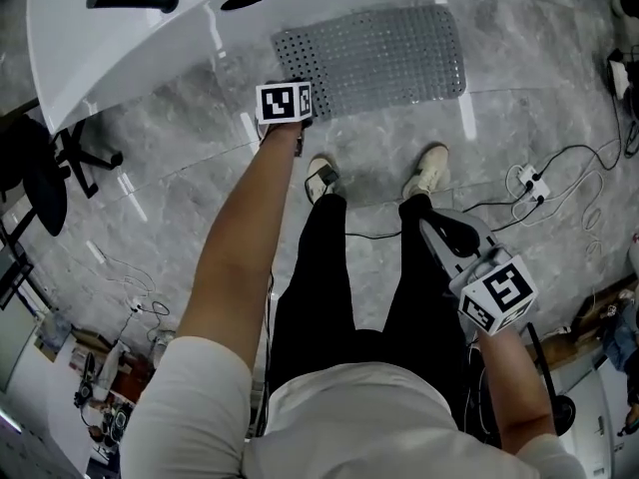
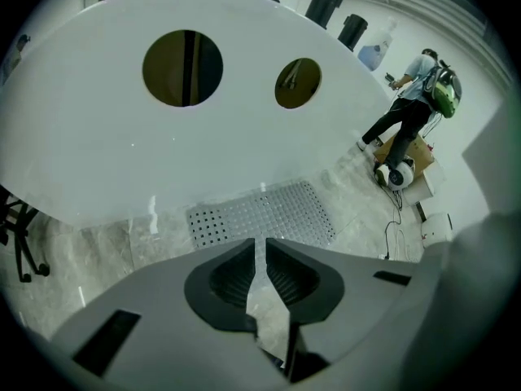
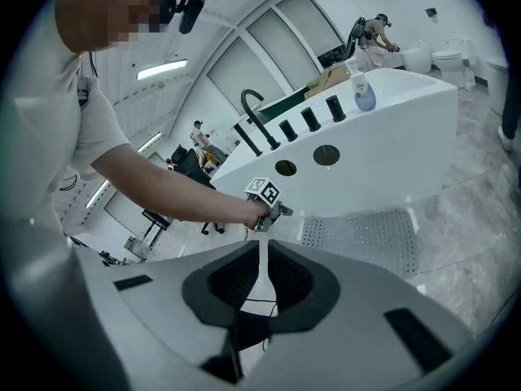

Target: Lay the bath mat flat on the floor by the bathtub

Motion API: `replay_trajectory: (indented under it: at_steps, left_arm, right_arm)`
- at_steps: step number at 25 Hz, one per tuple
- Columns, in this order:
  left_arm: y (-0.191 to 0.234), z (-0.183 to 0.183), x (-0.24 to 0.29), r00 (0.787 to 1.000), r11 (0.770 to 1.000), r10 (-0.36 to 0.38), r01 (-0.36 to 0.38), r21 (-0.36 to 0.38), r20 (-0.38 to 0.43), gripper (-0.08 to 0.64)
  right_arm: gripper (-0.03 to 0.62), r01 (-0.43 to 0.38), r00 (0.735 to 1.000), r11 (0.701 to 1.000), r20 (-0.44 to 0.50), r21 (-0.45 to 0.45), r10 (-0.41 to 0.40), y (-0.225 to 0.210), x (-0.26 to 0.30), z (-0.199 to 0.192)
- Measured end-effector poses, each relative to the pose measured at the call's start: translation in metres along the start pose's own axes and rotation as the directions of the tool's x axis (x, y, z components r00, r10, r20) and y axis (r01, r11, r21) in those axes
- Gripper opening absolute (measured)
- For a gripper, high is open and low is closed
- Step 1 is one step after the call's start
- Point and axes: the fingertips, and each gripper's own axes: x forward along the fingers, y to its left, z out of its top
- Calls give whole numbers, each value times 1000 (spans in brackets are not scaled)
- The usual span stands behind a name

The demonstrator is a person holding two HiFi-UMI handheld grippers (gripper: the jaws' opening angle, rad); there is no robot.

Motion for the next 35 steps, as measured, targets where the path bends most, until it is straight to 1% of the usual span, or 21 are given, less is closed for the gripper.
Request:
replay_trajectory:
  at_steps: [5, 9, 12, 14, 16, 19, 22, 25, 29, 32, 35]
  left_arm:
    - [2, 2, -40, 1000, 1000, -7, 7, 17, 14, 51]
    - [-1, 4, -73, 999, 998, -24, 23, 65, 24, 51]
    - [-5, 2, -100, 998, 996, -39, 36, 84, 39, 49]
    - [-9, 0, -119, 997, 995, -55, 51, 89, 49, 49]
    - [-14, -1, -140, 994, 994, -88, 82, 78, 72, 49]
    - [-27, -1, -174, 980, 987, -160, 154, 55, 120, 46]
    - [-39, -2, -209, 968, 977, -205, 195, 81, 147, 43]
    - [-50, -2, -248, 953, 968, -244, 229, 100, 179, 41]
    - [-74, 2, -298, 928, 952, -296, 266, 152, 228, 37]
    - [-97, -2, -333, 906, 934, -345, 304, 190, 245, 35]
    - [-123, -11, -370, 881, 905, -406, 351, 242, 241, 34]
  right_arm:
    - [41, 19, 1000, 999, 19, -29, -19, 15, 0, 11]
    - [40, 31, 999, 998, 39, -52, -29, 28, -2, 23]
    - [40, 46, 998, 997, 52, -66, -42, 38, -8, 34]
    - [40, 54, 997, 995, 55, -81, -49, 46, -13, 40]
    - [38, 62, 997, 993, 54, -99, -57, 53, -17, 45]
    - [34, 90, 995, 990, 55, -112, -84, 58, -25, 50]
    - [32, 117, 992, 988, 61, -97, -112, 62, -37, 52]
    - [31, 122, 991, 987, 60, -102, -117, 72, -50, 56]
    - [26, 137, 989, 984, 72, -111, -129, 78, -69, 60]
    - [21, 147, 987, 981, 81, -127, -137, 84, -81, 65]
    - [20, 148, 987, 977, 89, -155, -136, 97, -89, 67]
